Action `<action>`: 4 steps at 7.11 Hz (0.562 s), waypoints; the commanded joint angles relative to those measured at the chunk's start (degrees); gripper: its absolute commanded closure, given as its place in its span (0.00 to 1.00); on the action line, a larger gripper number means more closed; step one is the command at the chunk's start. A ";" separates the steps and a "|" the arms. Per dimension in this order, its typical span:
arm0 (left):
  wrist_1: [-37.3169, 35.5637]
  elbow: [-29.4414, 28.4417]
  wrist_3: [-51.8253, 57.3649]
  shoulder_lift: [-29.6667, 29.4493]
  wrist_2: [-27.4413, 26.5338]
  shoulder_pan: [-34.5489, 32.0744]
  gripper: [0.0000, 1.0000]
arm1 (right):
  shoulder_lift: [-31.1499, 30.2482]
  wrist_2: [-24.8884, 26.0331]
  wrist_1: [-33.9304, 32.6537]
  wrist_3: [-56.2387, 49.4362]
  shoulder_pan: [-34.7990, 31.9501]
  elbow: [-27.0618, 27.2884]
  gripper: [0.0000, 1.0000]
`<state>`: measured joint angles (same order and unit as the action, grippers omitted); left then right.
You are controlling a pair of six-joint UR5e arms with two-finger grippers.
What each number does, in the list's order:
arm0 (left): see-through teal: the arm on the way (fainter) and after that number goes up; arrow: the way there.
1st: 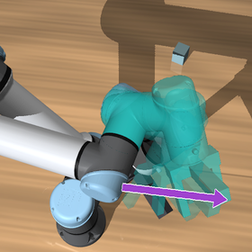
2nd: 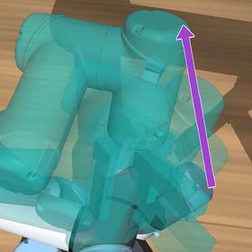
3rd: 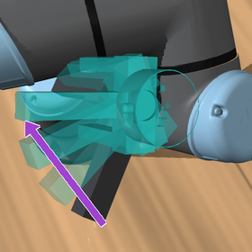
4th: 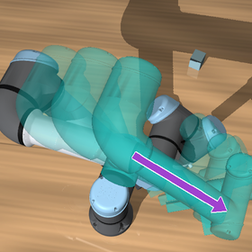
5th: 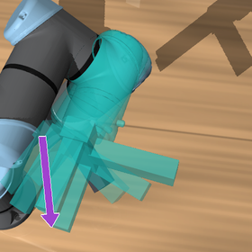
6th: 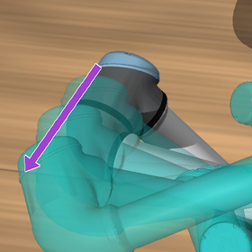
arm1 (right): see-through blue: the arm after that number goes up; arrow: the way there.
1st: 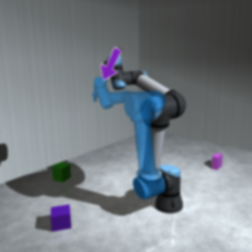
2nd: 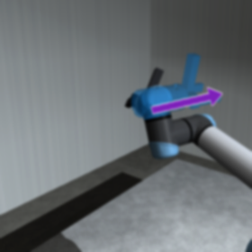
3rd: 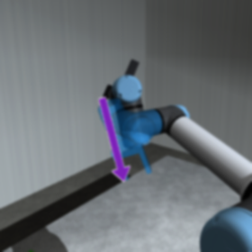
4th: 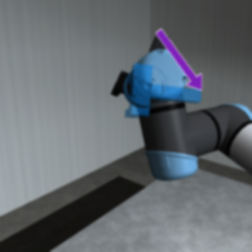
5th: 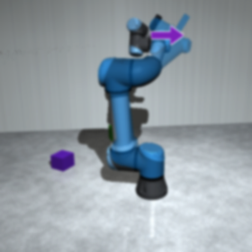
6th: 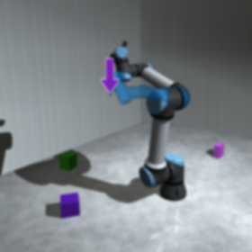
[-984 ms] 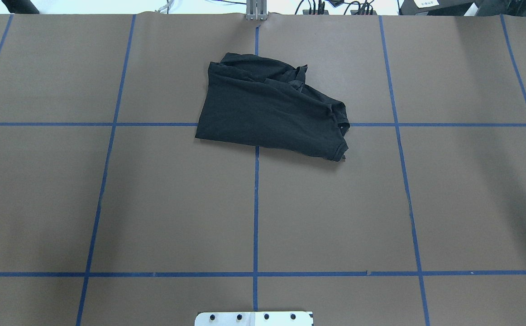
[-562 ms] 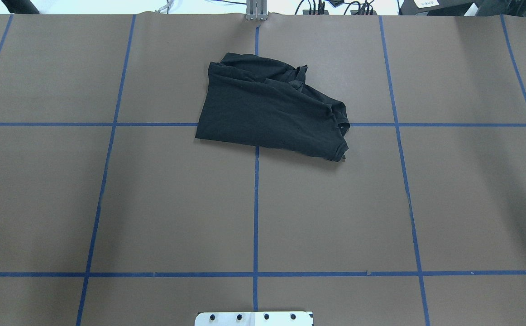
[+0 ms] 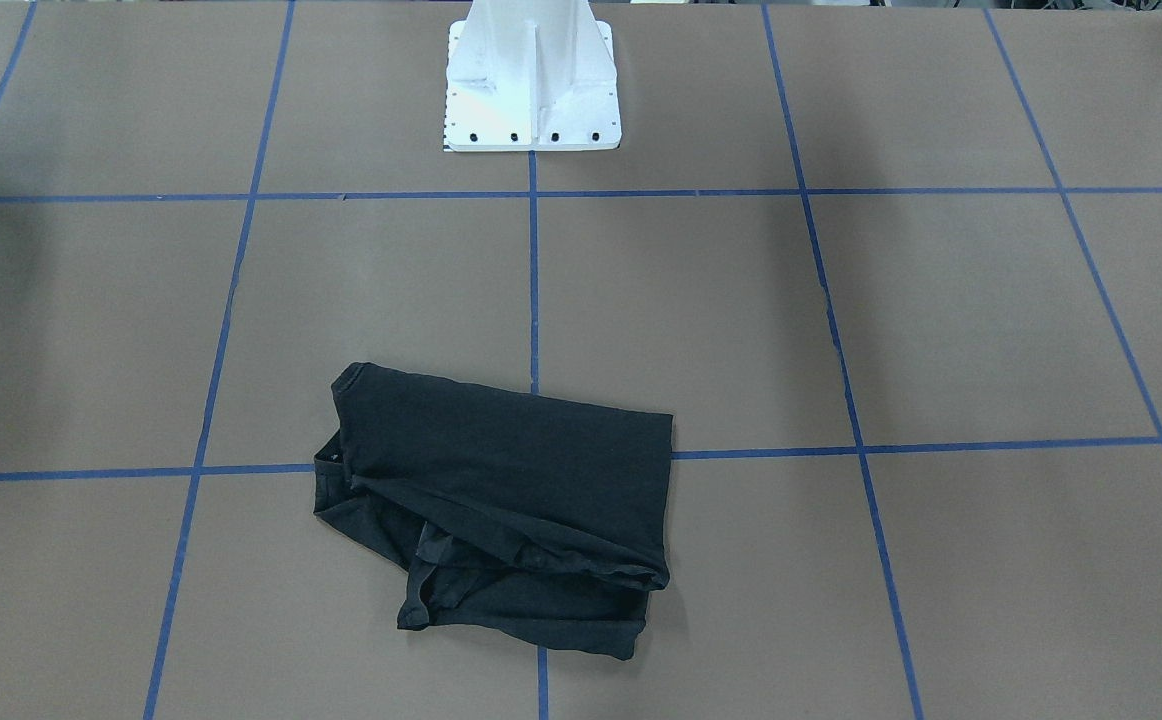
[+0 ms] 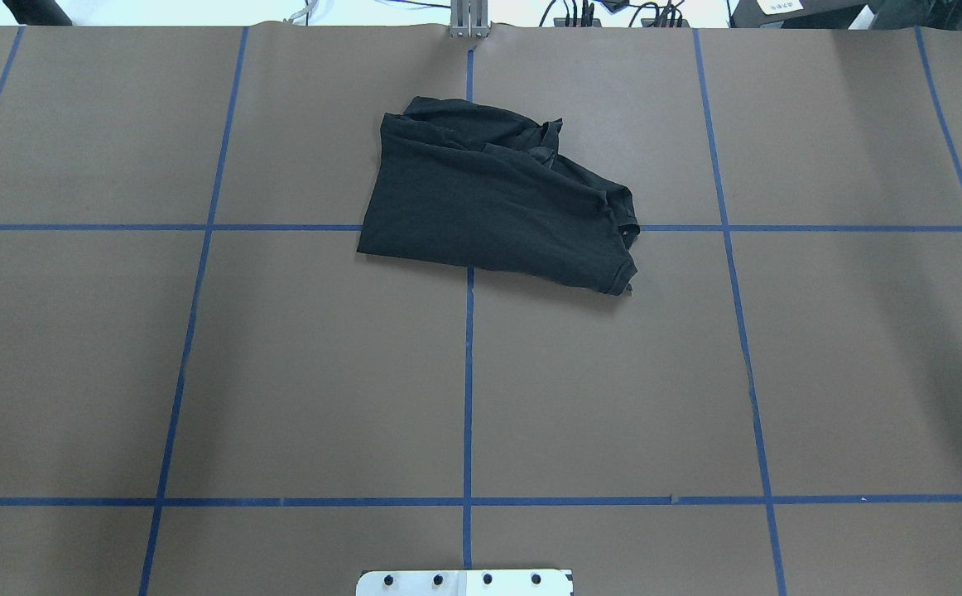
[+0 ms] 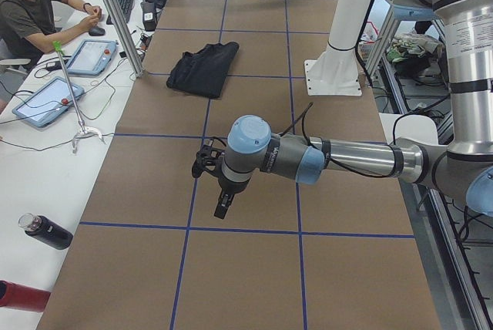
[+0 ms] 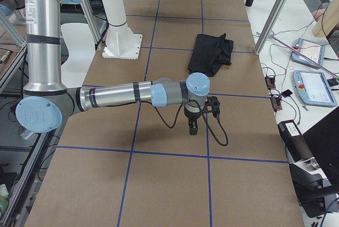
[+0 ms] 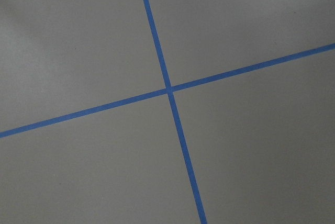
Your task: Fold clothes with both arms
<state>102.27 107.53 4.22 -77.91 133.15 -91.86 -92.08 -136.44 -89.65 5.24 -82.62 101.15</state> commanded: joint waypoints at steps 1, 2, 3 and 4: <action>0.12 1.01 -0.09 -0.40 0.09 0.01 0.00 | 0.58 0.38 0.18 0.73 0.09 0.01 0.00; 0.21 1.11 0.17 -0.40 0.09 0.10 0.00 | 0.58 0.56 0.18 0.74 0.09 0.01 0.00; 0.04 1.11 0.26 -0.31 0.09 0.10 0.00 | 0.58 1.69 0.18 0.74 0.09 0.01 0.00; 0.04 1.02 0.26 -0.22 0.09 0.10 0.00 | 0.58 2.14 0.18 0.74 0.09 0.10 0.00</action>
<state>102.35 108.55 4.42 -78.22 133.24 -91.77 -91.52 -135.03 -89.48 5.95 -82.54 101.18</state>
